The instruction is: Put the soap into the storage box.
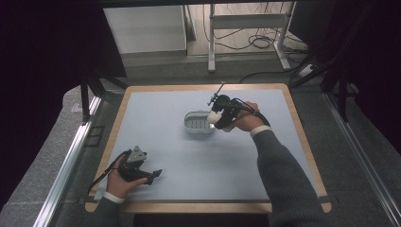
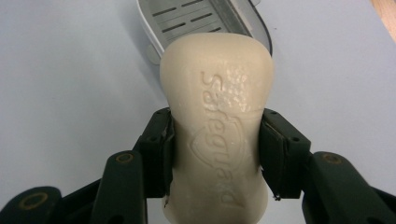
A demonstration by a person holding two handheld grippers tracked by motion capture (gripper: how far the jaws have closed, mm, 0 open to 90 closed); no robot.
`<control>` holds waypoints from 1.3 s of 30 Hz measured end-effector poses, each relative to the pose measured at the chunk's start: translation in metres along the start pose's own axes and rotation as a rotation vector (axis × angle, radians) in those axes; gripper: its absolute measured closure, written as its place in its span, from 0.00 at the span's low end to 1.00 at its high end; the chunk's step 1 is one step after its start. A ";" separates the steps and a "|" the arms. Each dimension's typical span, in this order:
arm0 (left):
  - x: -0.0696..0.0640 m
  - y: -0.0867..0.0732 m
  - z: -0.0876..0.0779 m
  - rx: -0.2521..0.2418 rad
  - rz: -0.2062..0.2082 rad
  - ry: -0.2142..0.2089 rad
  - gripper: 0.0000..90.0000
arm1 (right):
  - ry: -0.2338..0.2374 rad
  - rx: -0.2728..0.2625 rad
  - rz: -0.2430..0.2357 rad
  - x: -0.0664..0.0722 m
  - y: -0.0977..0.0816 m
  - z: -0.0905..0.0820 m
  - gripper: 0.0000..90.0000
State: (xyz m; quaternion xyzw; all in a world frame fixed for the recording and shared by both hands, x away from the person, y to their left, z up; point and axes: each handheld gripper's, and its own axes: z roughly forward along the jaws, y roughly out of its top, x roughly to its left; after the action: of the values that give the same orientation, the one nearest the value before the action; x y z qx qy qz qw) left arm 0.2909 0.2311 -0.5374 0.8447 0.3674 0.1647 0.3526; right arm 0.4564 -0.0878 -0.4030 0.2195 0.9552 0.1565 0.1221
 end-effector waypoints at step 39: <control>0.000 0.000 0.001 0.001 0.002 -0.004 0.09 | 0.071 0.012 -0.097 -0.001 0.043 0.029 0.55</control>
State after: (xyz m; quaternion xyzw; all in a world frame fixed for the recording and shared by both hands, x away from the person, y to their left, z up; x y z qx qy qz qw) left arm 0.2914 0.2309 -0.5379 0.8456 0.3660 0.1634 0.3525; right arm 0.4829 -0.0445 -0.4142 0.1681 0.9693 0.1526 0.0944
